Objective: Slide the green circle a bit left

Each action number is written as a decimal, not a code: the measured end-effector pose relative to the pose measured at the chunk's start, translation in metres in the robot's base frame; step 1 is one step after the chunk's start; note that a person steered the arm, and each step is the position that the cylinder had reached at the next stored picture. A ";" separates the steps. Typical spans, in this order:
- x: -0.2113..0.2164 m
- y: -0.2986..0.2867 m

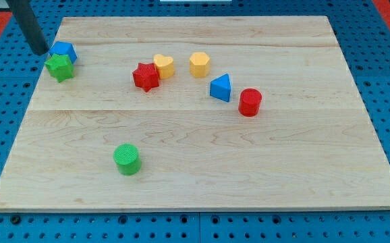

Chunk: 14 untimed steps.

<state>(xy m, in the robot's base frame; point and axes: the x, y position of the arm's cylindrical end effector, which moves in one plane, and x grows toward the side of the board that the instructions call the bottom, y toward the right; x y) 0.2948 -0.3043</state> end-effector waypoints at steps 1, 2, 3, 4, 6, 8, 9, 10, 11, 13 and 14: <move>0.000 0.000; 0.000 0.008; 0.007 0.024; 0.011 0.026; -0.019 0.026; -0.029 0.110; 0.013 0.133; 0.055 0.140; 0.090 0.162; 0.131 0.208; 0.133 0.209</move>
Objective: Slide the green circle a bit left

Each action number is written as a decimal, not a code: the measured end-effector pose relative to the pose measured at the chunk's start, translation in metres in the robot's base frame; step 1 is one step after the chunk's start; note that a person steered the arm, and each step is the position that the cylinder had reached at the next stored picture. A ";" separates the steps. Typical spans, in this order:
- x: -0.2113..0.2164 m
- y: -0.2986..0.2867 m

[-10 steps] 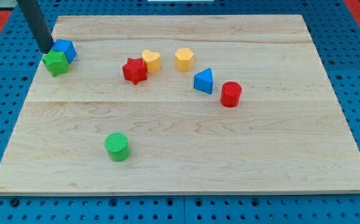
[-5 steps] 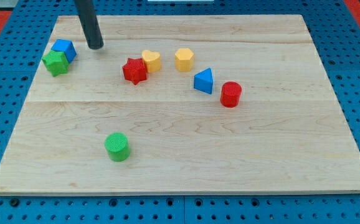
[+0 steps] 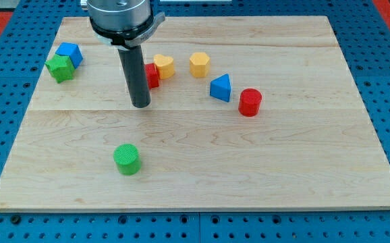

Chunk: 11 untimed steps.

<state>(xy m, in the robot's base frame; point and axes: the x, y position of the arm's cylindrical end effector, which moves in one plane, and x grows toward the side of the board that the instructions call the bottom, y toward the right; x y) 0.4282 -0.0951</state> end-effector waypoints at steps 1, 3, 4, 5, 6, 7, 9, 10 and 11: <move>0.021 0.034; 0.099 0.045; 0.100 0.045; 0.100 0.039; 0.100 0.028; 0.100 0.027; 0.100 0.020; 0.100 0.010; 0.102 -0.016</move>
